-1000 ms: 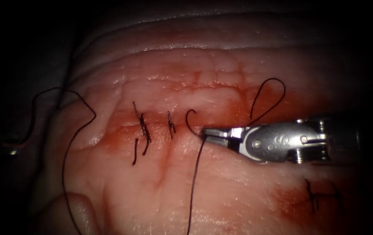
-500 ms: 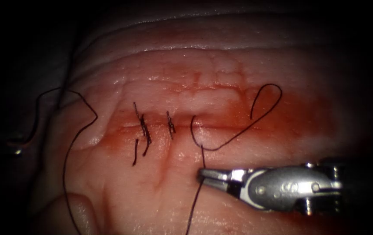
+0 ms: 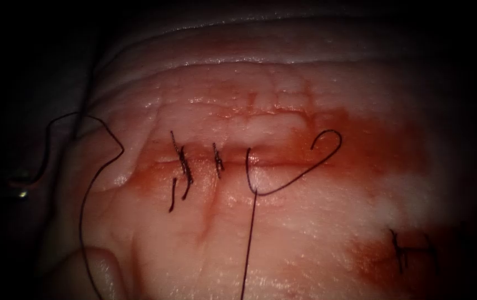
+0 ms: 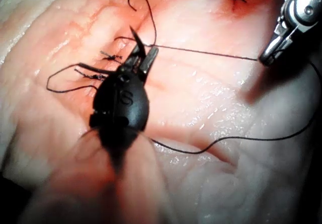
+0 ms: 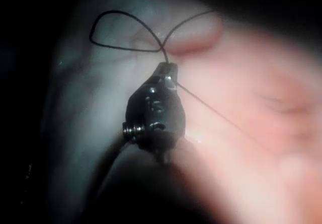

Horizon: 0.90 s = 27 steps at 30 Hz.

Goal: Wound Closure
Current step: Grasp the suture with the right hand and pull it through.

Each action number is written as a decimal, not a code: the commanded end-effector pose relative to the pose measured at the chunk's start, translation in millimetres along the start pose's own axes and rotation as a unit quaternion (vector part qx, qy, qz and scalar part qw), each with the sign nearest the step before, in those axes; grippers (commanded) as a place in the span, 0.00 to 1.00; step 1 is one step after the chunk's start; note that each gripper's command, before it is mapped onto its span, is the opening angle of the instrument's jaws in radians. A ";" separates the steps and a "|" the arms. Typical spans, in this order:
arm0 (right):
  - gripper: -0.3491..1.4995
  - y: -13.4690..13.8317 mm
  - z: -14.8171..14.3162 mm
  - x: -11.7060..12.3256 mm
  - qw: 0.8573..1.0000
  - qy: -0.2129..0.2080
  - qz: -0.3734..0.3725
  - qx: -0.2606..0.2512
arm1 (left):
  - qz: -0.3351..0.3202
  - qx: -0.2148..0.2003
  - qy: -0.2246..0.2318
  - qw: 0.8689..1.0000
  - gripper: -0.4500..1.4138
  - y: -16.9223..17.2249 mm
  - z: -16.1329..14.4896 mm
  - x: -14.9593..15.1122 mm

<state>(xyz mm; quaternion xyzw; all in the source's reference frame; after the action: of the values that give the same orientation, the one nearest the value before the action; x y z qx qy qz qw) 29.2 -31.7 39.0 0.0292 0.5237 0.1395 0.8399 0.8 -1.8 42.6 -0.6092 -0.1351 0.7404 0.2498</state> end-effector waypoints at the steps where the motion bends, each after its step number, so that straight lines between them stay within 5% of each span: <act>1: 0.00 -1.5 0.7 0.4 1.000 0.006 -0.001 0.008 | 0.000 -0.001 0.000 1.000 0.00 0.0 0.6 -0.5; 4: 0.00 -1.3 0.9 0.9 0.998 0.012 -0.057 0.009 | 0.000 -0.001 0.000 1.000 0.00 0.1 0.6 -0.5; 7: 0.68 2.0 1.3 0.4 0.989 0.032 -0.142 -0.014 | 0.000 -0.001 0.000 1.000 0.00 0.1 0.6 -0.5; 11: 0.96 7.3 1.2 -1.4 0.975 0.064 -0.197 -0.076 | 0.000 -0.001 0.000 1.000 0.00 0.1 0.6 -0.5; 16: 0.96 11.8 0.8 -4.0 0.972 0.078 -0.202 -0.093 | 0.000 -0.001 0.000 1.000 0.00 0.0 0.6 -0.5; 27: 0.95 17.2 1.2 -10.0 0.971 0.056 -0.202 -0.110 | 0.000 0.000 0.000 1.000 0.00 -0.2 0.7 -0.8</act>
<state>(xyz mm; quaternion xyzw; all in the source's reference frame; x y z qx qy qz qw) 22.2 -17.7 50.8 -0.1775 0.5469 0.0255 0.8178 0.7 -1.8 43.0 -0.6094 -0.1348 0.7405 0.2494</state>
